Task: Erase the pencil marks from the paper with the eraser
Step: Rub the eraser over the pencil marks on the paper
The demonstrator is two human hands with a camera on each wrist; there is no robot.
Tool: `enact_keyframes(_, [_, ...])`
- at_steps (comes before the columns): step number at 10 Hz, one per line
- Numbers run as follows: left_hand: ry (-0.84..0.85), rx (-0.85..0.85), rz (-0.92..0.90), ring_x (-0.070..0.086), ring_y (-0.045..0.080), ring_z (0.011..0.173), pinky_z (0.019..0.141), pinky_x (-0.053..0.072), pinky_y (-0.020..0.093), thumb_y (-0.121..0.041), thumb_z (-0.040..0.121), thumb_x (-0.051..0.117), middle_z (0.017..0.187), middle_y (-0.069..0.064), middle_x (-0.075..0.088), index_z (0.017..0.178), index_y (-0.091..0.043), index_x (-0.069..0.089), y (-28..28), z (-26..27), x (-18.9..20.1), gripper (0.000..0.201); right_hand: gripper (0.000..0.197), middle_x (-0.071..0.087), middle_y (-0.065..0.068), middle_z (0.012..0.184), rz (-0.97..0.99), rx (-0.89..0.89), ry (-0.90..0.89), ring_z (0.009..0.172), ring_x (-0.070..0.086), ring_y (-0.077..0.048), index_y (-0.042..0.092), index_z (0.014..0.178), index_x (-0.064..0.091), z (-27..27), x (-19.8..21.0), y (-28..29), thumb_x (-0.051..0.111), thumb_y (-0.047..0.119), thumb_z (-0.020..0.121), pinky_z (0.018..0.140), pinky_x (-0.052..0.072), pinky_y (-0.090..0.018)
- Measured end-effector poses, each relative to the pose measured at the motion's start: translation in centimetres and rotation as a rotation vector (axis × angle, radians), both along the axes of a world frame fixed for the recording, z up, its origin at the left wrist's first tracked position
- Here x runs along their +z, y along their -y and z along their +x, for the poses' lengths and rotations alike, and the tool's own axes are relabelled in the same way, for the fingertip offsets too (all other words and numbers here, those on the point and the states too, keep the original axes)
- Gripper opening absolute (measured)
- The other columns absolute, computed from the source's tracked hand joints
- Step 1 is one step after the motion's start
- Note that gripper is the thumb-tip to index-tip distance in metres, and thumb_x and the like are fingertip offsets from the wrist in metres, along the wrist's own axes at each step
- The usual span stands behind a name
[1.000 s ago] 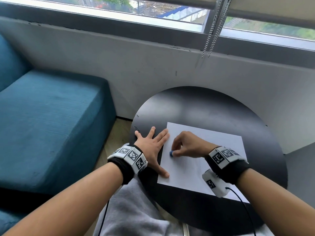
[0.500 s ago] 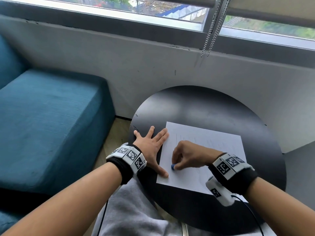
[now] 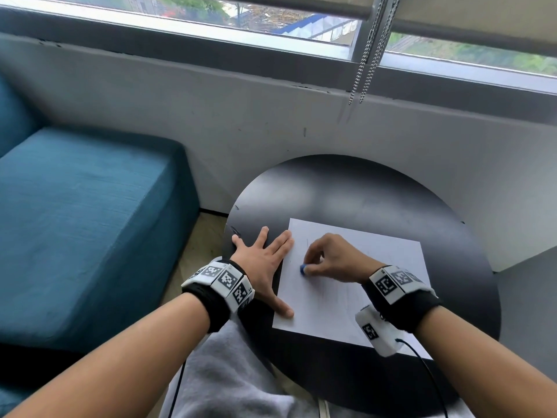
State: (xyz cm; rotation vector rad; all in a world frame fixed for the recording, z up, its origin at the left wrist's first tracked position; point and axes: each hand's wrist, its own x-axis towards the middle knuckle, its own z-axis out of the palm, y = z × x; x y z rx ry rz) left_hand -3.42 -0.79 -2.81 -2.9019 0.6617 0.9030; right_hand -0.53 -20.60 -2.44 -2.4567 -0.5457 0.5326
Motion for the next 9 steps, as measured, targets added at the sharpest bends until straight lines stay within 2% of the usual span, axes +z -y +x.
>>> enact_keyframes(1, [0.002,-0.002,0.002,-0.02,0.031,0.149,0.106,0.007,0.079,-0.09,0.054,0.064,0.16,-0.016,-0.028,0.154,-0.025,-0.022,0.0,0.0,-0.1,0.147,0.005,0.067,0.009,0.068,-0.061,0.114,-0.087,0.063,0.057,-0.005,0.018,0.074,0.074,-0.5,0.3,-0.4,0.076,0.022,0.076,0.062,0.047,-0.023])
enact_keyframes(2, [-0.001,0.002,-0.001,-0.021,0.03,0.149,0.106,0.007,0.08,-0.089,0.054,0.064,0.16,-0.017,-0.028,0.154,-0.025,-0.023,0.0,0.1,0.0,0.147,0.007,0.068,0.008,0.068,-0.121,0.143,-0.125,0.063,0.058,-0.005,0.017,0.076,0.076,0.6,1.1,-0.9,0.078,0.024,0.074,0.061,0.047,-0.025])
enact_keyframes(3, [-0.001,-0.003,0.01,-0.021,0.03,0.149,0.105,0.007,0.08,-0.089,0.055,0.064,0.16,-0.017,-0.028,0.153,-0.025,-0.024,0.0,0.0,0.1,0.146,0.009,0.073,0.001,0.076,-0.111,0.03,0.003,0.072,0.065,-0.012,0.016,0.079,0.077,3.4,1.3,-1.4,0.078,0.024,0.075,0.072,0.055,-0.034])
enact_keyframes(4, [-0.001,-0.005,0.012,-0.022,0.029,0.149,0.105,0.005,0.08,-0.09,0.055,0.063,0.159,-0.018,-0.029,0.152,-0.026,-0.026,0.0,0.0,0.0,0.146,0.011,0.074,-0.004,0.082,-0.135,-0.035,0.051,0.076,0.066,-0.015,0.013,0.082,0.077,5.0,1.4,-1.7,0.076,0.023,0.077,0.076,0.057,-0.037])
enact_keyframes(5, [-0.004,-0.005,0.005,-0.022,0.03,0.149,0.105,0.006,0.08,-0.09,0.055,0.063,0.159,-0.018,-0.028,0.153,-0.025,-0.025,0.0,0.0,0.0,0.147,0.01,0.073,-0.006,0.077,-0.169,0.05,-0.03,0.068,0.062,-0.015,0.01,0.079,0.076,4.2,1.8,-1.8,0.075,0.02,0.078,0.066,0.053,-0.029])
enact_keyframes(6, [-0.006,-0.002,0.002,-0.023,0.029,0.149,0.105,0.006,0.08,-0.09,0.055,0.064,0.159,-0.017,-0.029,0.154,-0.024,-0.024,-0.1,0.1,-0.1,0.148,0.012,0.069,-0.006,0.07,-0.208,0.207,-0.212,0.059,0.052,-0.009,0.005,0.076,0.075,3.0,2.1,-1.8,0.075,0.017,0.075,0.057,0.041,-0.025])
enact_keyframes(7, [-0.003,-0.006,0.003,-0.023,0.029,0.149,0.105,0.006,0.08,-0.09,0.055,0.063,0.159,-0.017,-0.029,0.153,-0.025,-0.025,-0.1,0.1,0.0,0.148,0.011,0.075,-0.005,0.079,-0.116,0.092,-0.131,0.067,0.061,-0.008,0.013,0.08,0.078,4.0,1.6,-1.3,0.079,0.022,0.075,0.065,0.048,-0.026])
enact_keyframes(8, [-0.007,-0.005,0.002,-0.022,0.03,0.149,0.105,0.005,0.08,-0.089,0.056,0.063,0.159,-0.017,-0.029,0.153,-0.025,-0.025,-0.1,0.0,0.1,0.146,0.011,0.074,-0.005,0.079,-0.062,-0.006,0.004,0.07,0.061,-0.012,0.009,0.082,0.078,4.2,1.1,-1.4,0.077,0.019,0.078,0.068,0.049,-0.029])
enact_keyframes(9, [-0.006,-0.004,-0.001,-0.022,0.03,0.149,0.106,0.005,0.08,-0.089,0.056,0.064,0.159,-0.017,-0.029,0.153,-0.025,-0.025,-0.1,-0.1,0.0,0.146,0.008,0.068,-0.001,0.069,-0.082,0.064,-0.05,0.057,0.053,-0.004,0.009,0.08,0.076,3.1,1.0,-1.7,0.076,0.016,0.077,0.054,0.04,-0.014])
